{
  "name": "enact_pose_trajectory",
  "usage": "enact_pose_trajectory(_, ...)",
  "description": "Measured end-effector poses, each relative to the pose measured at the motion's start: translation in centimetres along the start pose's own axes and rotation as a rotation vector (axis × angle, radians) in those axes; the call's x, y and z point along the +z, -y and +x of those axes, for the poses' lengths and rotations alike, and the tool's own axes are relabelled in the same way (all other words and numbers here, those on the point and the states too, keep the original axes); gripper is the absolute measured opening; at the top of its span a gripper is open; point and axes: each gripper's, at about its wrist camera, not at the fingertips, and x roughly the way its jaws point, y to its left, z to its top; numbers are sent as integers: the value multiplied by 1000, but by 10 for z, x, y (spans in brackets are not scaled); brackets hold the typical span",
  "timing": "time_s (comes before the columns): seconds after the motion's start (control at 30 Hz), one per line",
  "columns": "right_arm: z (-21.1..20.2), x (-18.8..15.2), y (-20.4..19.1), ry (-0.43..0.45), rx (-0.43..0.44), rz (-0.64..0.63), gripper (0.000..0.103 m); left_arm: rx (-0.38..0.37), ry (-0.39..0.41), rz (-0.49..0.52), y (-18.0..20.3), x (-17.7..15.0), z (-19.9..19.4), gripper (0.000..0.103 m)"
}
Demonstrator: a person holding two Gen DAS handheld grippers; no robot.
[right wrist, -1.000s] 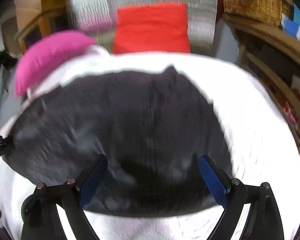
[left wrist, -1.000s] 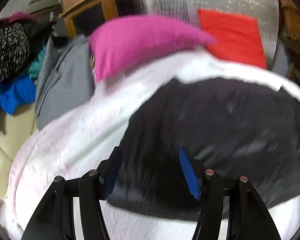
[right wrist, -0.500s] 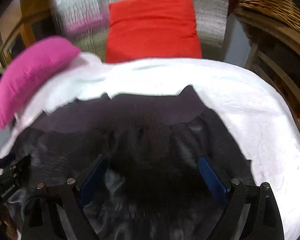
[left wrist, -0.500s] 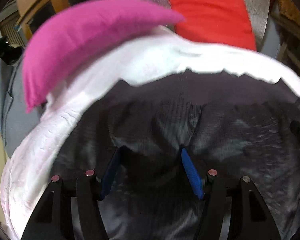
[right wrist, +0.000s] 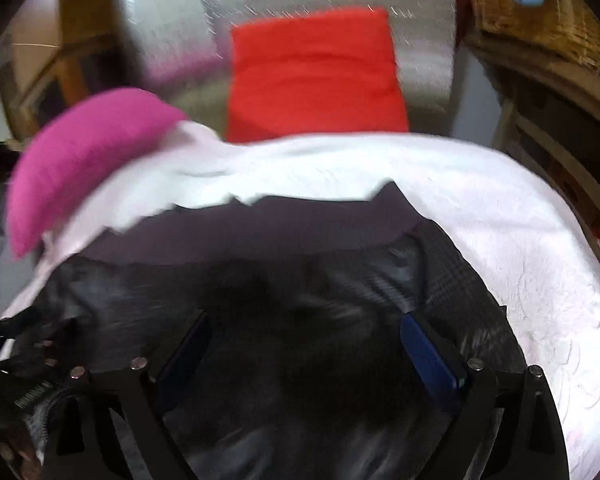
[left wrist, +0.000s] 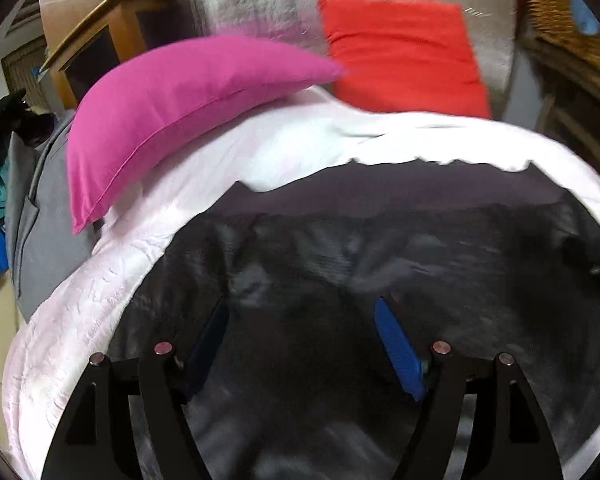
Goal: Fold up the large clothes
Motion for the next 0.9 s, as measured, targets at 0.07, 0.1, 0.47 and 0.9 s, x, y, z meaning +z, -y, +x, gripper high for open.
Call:
enact_pose_trajectory(0.07, 2, -10, -8, -18, -9, -27, 97, -20, -9, -5, 6, -6, -2, 76)
enact_pose_trajectory(0.1, 7, -14, -9, -35, -16, -34, 97, -23, -20, -4, 9, -9, 1, 76)
enact_pose_trajectory(0.47, 36, -37, -8, -104, -68, -66, 102, -3, -86, -10, 14, -22, 30, 85)
enact_pose_trajectory(0.9, -51, -85, 15, -38, -44, -77, 98, 2, -41, -34, -18, -65, -26, 84)
